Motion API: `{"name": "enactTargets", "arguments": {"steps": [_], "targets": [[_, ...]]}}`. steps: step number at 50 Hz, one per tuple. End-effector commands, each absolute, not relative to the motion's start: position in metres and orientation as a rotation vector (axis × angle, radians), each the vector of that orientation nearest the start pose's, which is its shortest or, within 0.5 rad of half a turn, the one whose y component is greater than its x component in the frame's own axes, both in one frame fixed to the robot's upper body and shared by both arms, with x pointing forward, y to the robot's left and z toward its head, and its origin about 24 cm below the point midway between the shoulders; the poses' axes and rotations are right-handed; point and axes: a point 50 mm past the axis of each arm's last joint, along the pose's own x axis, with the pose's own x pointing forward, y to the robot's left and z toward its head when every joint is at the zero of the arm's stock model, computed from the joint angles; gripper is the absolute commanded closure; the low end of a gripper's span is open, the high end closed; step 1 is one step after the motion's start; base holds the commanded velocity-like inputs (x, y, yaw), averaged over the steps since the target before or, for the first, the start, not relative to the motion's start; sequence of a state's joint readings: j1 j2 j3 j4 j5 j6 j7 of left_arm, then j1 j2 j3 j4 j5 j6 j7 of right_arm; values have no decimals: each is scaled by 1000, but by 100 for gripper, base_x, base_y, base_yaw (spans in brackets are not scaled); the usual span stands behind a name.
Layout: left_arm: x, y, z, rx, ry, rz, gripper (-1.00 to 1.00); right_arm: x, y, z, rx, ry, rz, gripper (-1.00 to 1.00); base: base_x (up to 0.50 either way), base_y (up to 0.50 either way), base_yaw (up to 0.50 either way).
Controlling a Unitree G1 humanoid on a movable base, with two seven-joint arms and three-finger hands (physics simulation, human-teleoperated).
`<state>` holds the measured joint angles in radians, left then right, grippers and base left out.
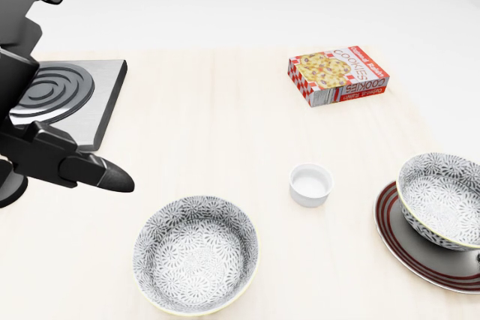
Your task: Pick the akita bowl from table center and place it on the plate.
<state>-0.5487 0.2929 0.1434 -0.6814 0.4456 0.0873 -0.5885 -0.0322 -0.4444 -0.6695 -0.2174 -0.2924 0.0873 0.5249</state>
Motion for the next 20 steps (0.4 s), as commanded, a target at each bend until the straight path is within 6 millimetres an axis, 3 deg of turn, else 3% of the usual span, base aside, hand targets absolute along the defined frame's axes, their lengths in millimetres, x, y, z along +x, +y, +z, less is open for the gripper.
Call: {"name": "enactTargets", "arguments": {"steps": [1, 9, 20], "targets": [[221, 141, 294, 922, -934, -211, -100, 194, -267, 235, -818, -478, -23, -100, 0, 0, 0], [222, 140, 292, 870, -941, -211, -100, 211, -232, 253, -544, -755, -28, -100, 0, 0, 0], [224, 139, 292, 803, -962, -203, -100, 227, -215, 258, -230, -858, -35, -100, 0, 0, 0]]}}
